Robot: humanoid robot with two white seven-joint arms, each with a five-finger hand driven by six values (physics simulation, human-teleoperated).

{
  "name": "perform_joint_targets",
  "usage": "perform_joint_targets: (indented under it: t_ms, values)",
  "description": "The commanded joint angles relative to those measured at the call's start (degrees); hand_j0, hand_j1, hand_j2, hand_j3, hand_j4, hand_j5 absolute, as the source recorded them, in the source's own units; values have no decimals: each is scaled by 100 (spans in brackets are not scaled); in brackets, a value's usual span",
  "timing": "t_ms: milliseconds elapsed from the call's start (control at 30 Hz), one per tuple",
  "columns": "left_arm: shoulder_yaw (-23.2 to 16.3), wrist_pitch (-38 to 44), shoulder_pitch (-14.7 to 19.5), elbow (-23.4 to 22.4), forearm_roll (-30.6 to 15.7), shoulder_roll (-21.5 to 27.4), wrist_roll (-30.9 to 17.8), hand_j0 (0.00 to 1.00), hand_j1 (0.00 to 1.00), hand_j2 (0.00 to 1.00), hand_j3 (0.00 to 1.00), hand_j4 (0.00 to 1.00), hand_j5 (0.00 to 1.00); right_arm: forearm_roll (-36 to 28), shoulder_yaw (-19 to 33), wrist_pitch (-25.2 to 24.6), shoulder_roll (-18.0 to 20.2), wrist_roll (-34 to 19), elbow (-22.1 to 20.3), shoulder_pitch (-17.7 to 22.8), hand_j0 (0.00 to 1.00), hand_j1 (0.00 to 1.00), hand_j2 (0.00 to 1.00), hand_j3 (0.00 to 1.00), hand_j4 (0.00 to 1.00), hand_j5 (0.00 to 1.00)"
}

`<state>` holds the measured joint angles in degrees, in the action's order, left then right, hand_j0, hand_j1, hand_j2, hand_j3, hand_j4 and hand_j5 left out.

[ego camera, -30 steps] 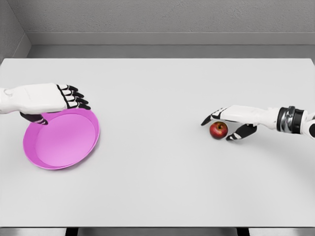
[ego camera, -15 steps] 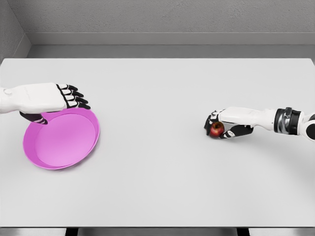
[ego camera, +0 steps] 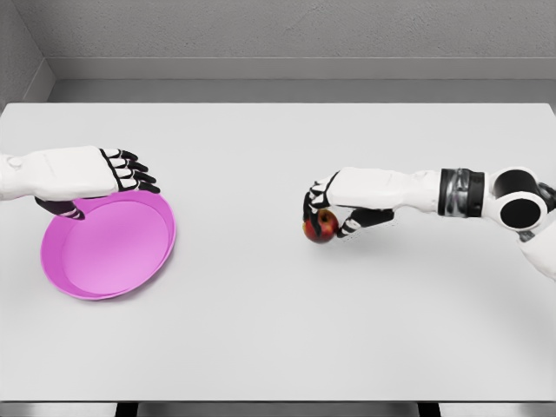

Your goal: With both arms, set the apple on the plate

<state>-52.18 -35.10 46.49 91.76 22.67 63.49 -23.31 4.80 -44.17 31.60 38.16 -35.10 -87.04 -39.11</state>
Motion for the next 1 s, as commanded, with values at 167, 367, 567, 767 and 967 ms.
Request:
perform_joint_targets:
  t_ms: [167, 367, 567, 767, 967]
  values:
    - [6, 10, 0, 0, -17, 5, 2, 100, 100, 100, 100, 100, 100, -23, -48, -66, -485, 10, 372, -61, 35, 35, 35, 35, 35, 35]
    - [6, 10, 9, 0, -17, 5, 2, 100, 100, 100, 100, 100, 100, 21, -31, -57, -582, 10, 363, -123, 100, 100, 100, 100, 100, 100]
    - [-46, 10, 333, -369, -149, -468, 38, 100, 100, 100, 100, 100, 100, -14, 1083, 311, -381, 10, 1003, -35, 100, 100, 100, 100, 100, 100]
    - [-424, 10, 852, -246, -184, -2191, -6, 100, 100, 100, 100, 100, 100, -40, 2237, 340, 200, 10, 1866, 334, 100, 100, 100, 100, 100, 100]
    - [-1418, 10, 1090, -431, 27, -3247, -349, 100, 100, 100, 100, 100, 100, -40, 2219, 340, 192, 10, 1822, 343, 100, 100, 100, 100, 100, 100]
